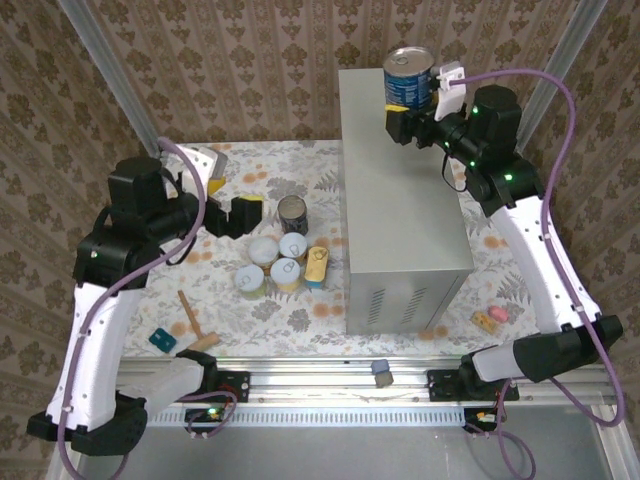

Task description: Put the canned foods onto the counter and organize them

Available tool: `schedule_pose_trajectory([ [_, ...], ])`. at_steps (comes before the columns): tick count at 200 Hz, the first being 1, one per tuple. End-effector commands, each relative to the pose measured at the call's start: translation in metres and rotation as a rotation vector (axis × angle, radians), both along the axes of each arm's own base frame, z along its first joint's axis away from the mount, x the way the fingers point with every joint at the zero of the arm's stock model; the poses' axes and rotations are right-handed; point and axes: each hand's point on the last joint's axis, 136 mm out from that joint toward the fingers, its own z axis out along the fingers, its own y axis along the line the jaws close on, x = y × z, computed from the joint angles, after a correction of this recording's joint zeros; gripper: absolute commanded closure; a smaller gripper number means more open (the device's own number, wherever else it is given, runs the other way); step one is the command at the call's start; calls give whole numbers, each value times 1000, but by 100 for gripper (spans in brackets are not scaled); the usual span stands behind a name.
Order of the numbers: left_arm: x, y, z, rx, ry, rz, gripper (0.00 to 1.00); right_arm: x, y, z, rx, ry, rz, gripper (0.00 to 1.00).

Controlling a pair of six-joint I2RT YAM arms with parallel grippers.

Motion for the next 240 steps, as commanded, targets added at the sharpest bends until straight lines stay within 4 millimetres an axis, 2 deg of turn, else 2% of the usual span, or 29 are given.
schedule_pose_trajectory([
  [1, -5, -17, 23, -58, -91, -102, 0, -6, 3, 39, 39, -173, 51, 29],
  [4, -6, -19, 25, -61, -97, -112, 0, -5, 3, 38, 41, -175, 52, 29],
  [7, -6, -21, 26, -64, -100, -122, 0, 5, 5, 26, 37, -152, 52, 29],
  [22, -8, -29, 31, -72, -112, -160, 0, 12, 6, 16, 33, -137, 55, 29],
  [63, -11, -48, 40, -75, -143, -237, 0, 28, 2, -1, 38, -107, 53, 29],
  [66, -17, -55, 42, -81, -149, -267, 0, 29, 2, -2, 39, -104, 54, 29],
  [78, -19, -60, 48, -102, -170, -293, 0, 33, 1, -7, 38, -95, 53, 28],
  [109, -11, -73, 56, -143, -155, -329, 0, 40, 0, -22, 31, -59, 51, 25],
  [161, -3, -91, 47, -103, -135, -359, 0, 35, -2, -26, 20, -52, 49, 18],
  [240, -2, -91, 28, -76, -131, -343, 0, 25, -6, -21, 12, -62, 53, 11],
])
